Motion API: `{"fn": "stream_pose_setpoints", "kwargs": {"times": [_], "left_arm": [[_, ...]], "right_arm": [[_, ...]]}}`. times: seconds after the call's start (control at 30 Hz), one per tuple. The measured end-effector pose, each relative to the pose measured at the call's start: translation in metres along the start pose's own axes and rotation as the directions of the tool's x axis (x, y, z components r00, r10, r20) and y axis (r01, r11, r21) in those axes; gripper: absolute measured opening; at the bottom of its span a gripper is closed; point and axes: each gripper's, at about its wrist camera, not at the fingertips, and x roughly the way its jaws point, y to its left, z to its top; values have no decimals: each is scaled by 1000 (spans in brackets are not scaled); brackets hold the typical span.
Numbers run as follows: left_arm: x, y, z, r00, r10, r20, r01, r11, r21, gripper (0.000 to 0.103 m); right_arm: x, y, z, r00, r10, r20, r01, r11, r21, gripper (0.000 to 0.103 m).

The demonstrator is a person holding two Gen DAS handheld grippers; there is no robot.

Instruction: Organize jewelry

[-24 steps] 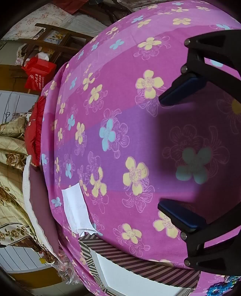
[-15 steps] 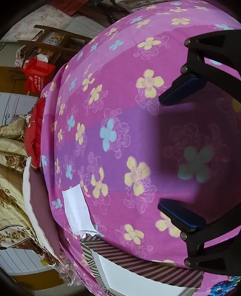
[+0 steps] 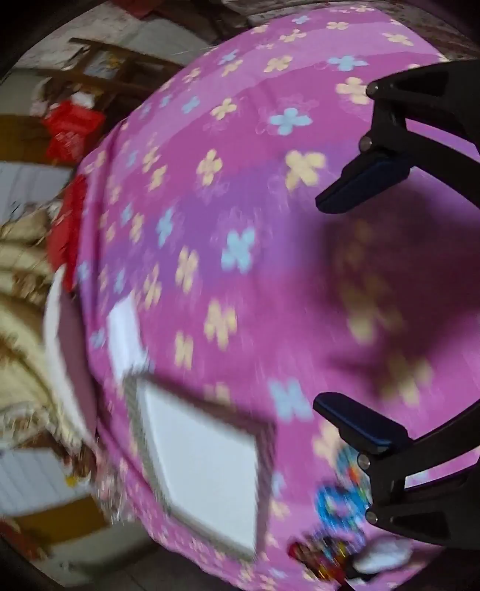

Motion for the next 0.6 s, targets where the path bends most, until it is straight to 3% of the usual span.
{"fn": "stream_pose_setpoints", "kwargs": {"times": [0.3, 0.6], "left_arm": [[-18, 4, -4, 1000, -16, 24, 16, 1000, -2, 43], [-24, 12, -5, 1000, -4, 27, 4, 1000, -12, 43]], "right_arm": [[-41, 103, -12, 996, 72, 61, -65, 991, -113, 100], [-43, 137, -21, 991, 128, 35, -121, 980, -156, 100]]}}
